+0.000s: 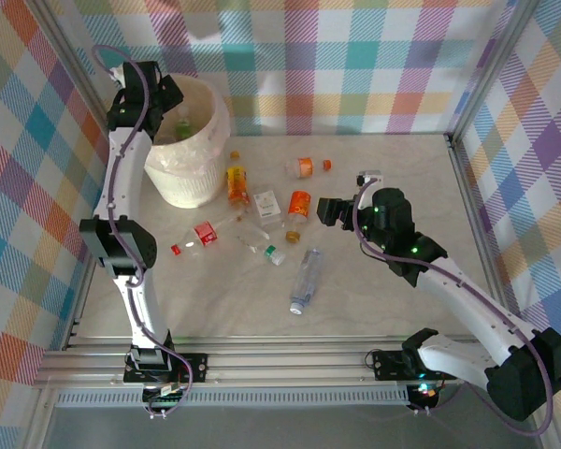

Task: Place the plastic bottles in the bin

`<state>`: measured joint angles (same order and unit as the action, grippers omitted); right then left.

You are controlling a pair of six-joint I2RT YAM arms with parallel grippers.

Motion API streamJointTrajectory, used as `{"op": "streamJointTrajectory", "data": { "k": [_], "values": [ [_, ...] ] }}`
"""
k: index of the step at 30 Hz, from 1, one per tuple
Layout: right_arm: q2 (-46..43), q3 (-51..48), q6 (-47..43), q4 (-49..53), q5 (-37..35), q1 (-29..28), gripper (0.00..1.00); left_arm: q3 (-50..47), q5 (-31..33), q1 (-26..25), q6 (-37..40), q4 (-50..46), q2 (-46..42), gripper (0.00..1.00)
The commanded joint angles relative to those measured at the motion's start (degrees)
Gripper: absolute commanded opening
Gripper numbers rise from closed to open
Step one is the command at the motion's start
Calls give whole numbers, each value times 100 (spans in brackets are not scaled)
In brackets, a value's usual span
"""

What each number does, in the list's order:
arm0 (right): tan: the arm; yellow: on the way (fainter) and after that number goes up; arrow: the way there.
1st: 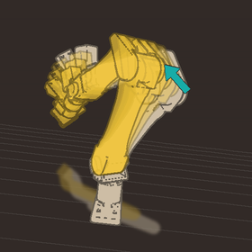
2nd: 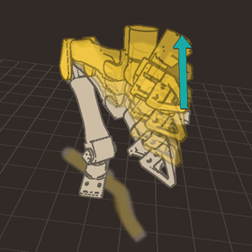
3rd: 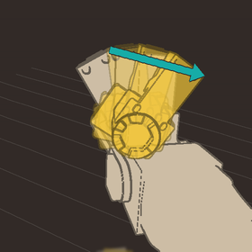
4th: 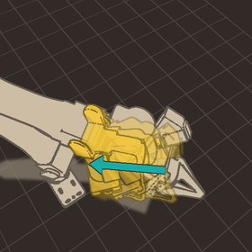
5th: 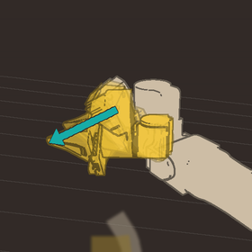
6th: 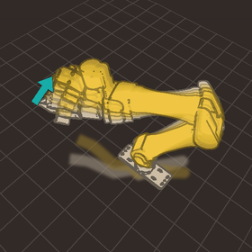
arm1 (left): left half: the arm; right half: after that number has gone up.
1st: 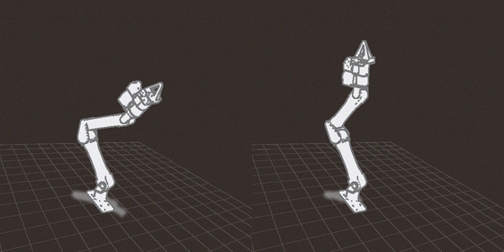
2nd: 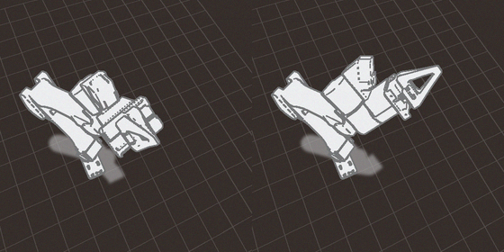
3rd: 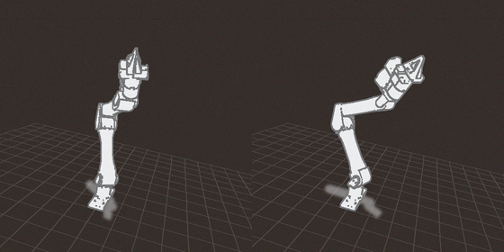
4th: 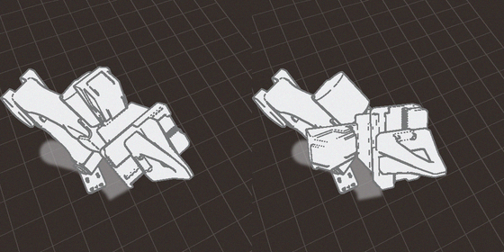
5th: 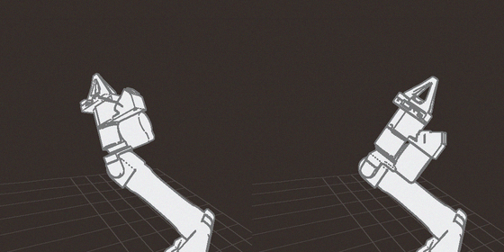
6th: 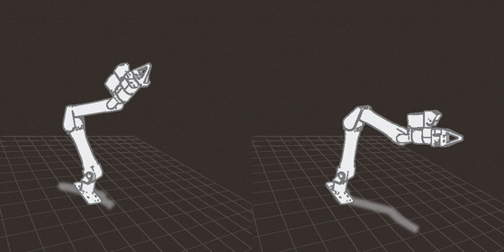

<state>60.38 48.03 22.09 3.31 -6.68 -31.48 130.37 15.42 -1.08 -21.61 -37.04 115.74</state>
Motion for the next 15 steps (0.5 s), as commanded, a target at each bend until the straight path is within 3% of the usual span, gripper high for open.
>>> {"op": "streamJointTrajectory", "data": {
  "k": [1, 8, 15],
  "values": [
    [18, 66, 78, -200, -111, -20, 100, -483, -495, -93, -49, 458, -701, 100],
    [-50, -49, 111, -194, -371, -21, 100, -1615, -1142, -264, -306, 1288, -1472, 100],
    [-116, -172, 241, -211, -586, -15, 100, -2146, -1576, -485, -435, 1607, -2019, 100]
  ]
}}
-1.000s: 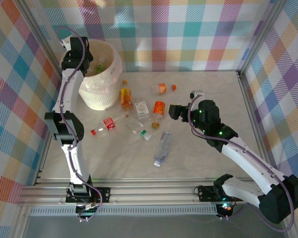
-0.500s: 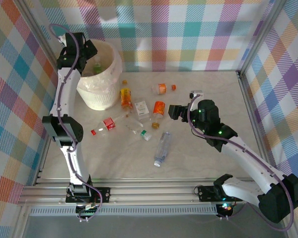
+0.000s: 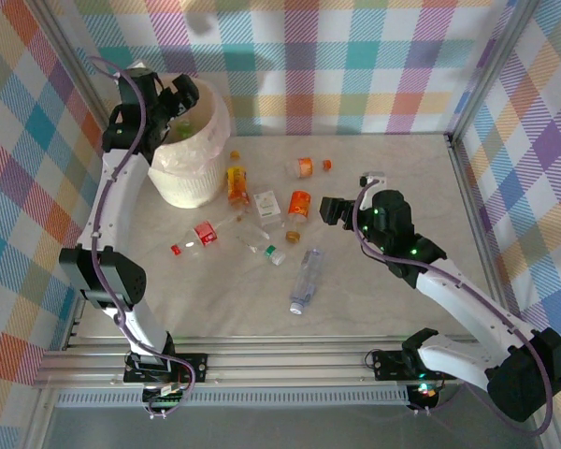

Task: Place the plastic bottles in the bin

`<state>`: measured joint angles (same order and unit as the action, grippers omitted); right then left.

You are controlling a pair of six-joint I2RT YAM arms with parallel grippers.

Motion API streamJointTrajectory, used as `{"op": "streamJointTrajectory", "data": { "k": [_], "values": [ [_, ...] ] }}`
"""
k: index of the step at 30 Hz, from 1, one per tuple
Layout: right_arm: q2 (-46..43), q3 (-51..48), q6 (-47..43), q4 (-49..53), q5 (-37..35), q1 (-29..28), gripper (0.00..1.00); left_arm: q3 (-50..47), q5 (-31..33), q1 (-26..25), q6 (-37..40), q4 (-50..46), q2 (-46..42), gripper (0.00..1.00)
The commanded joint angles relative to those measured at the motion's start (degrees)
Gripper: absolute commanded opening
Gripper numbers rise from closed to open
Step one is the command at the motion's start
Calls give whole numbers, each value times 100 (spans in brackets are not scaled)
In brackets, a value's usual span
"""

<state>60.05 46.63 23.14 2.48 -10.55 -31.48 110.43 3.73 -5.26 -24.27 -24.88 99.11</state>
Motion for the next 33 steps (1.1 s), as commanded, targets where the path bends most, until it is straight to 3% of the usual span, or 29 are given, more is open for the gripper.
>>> {"op": "streamJointTrajectory", "data": {
  "k": [1, 5, 12, 18, 23, 27, 33],
  "values": [
    [-50, 1, 147, -75, -224, -10, 100, -256, -658, -71, -304, 492, -423, 100],
    [148, 134, 183, 19, -144, -7, 100, -635, -1475, -200, -695, 684, -688, 100],
    [367, 152, 76, -255, 206, -7, 100, -1915, -1625, -914, -891, 767, -1622, 100],
    [410, -83, 68, -775, 283, -7, 100, -3275, -766, -2000, -1199, 367, -2365, 100],
    [477, -76, 104, -892, 281, -7, 100, -4324, 730, -2807, -2134, -185, -2547, 100],
    [512, -49, 158, -861, 325, -7, 100, -5013, 682, -2902, -3186, -43, -2135, 100],
    [483, -23, 257, -652, 321, -7, 100, -4687, 861, -2900, -3345, -248, -905, 100]
  ]
}}
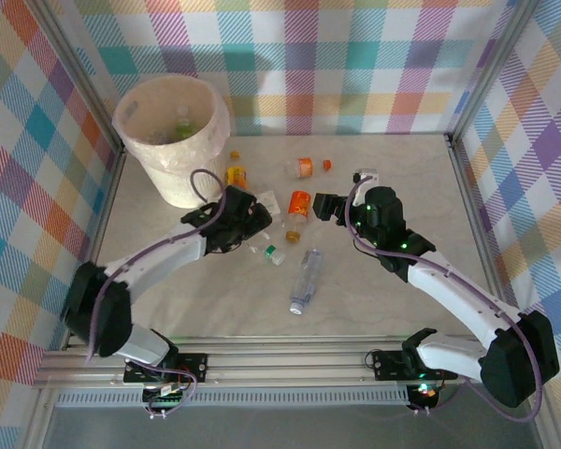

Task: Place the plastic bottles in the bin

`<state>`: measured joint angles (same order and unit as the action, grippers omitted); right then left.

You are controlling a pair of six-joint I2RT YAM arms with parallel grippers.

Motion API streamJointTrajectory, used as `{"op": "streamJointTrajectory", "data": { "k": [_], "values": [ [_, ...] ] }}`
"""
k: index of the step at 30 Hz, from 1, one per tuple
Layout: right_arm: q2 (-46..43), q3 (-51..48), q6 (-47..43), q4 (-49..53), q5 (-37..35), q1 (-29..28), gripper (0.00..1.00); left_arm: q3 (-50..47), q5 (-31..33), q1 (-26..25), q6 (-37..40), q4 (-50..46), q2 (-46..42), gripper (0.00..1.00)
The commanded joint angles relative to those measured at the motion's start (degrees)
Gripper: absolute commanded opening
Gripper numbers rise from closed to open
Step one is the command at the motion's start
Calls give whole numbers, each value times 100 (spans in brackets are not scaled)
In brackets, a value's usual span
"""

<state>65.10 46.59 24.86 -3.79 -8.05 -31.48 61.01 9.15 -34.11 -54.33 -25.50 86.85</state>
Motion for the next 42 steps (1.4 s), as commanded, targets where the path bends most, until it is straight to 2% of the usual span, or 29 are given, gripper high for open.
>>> {"op": "streamJointTrajectory", "data": {
  "k": [1, 6, 14, 21, 25, 29, 33, 42],
  "values": [
    [-40, -18, 76, 9, 70, -3, 100, 334, 412, -17, -342, -183, 466, 100],
    [-150, -36, 18, 203, -45, -7, 100, 663, 906, -17, -652, -298, 1200, 100],
    [-311, -97, -17, 368, -354, -7, 100, 925, 624, -21, -774, -370, 2026, 91],
    [-358, -177, -69, 385, -498, -7, 100, 211, 542, -26, -924, 44, 1805, 83],
    [-276, -151, -70, 375, -495, -11, 100, -72, 471, -26, -871, 250, 1632, 83],
    [-201, -106, -61, 371, -453, -7, 100, -289, 512, -21, -764, 403, 1441, 92],
    [-147, -97, -69, 370, -413, -7, 100, -573, 408, -33, -450, 841, 1159, 95],
    [129, 82, 121, 510, -226, -7, 100, -663, 379, -25, -205, 910, 1220, 86]
  ]
}}
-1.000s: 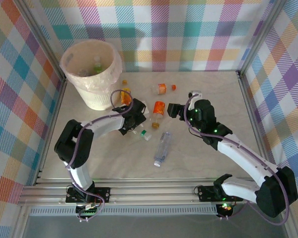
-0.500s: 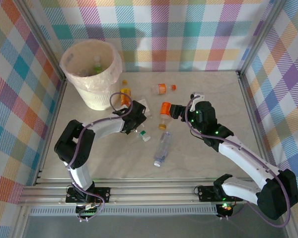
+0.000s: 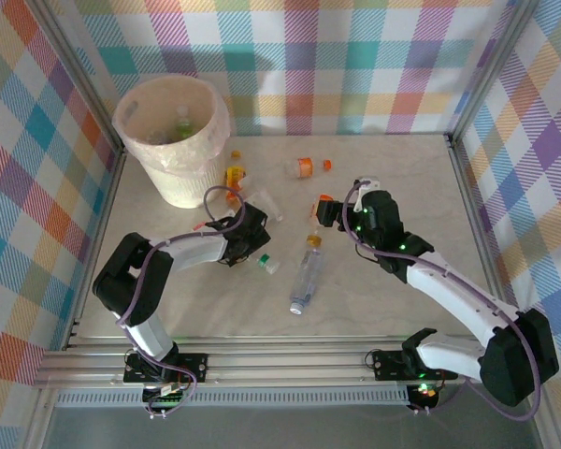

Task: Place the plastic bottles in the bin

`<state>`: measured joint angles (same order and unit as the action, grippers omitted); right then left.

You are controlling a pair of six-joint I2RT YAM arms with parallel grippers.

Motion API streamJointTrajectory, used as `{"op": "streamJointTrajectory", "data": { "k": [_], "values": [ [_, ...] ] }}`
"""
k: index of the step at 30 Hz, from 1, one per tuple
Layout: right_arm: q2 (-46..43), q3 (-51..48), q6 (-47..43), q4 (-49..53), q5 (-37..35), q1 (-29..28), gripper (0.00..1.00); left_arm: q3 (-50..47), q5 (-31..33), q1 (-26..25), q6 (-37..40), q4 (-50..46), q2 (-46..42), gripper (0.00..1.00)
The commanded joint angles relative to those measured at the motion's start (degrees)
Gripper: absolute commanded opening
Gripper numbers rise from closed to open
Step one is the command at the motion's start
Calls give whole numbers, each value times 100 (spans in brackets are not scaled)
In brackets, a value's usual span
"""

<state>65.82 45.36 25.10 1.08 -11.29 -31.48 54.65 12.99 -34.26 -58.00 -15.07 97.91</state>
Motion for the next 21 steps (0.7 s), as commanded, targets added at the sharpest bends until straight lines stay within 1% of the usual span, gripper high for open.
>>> {"op": "streamJointTrajectory", "data": {
  "k": [1, 5, 7, 10, 13, 16, 21],
  "values": [
    [79, 227, 95, 27, 99, -7, 100, 19, -31, -12, 148, -172, 208, 85],
    [158, 289, 61, 53, 109, -9, 100, 120, -78, -16, 135, -365, 376, 72],
    [193, 298, 63, 84, 101, -7, 100, 64, -52, -15, 185, -356, 238, 66],
    [287, 328, 91, 148, 69, 9, 100, 5, 57, -7, 382, -399, -81, 60],
    [425, 426, 287, 321, -100, 19, 100, -15, 64, -18, 661, -452, -432, 55],
    [594, 629, 409, 556, -77, 28, 100, -69, 33, -19, 962, -370, -803, 54],
    [906, 838, 1164, 1071, -566, 28, 100, 222, -140, -17, 1693, -288, -1199, 52]
  ]
}}
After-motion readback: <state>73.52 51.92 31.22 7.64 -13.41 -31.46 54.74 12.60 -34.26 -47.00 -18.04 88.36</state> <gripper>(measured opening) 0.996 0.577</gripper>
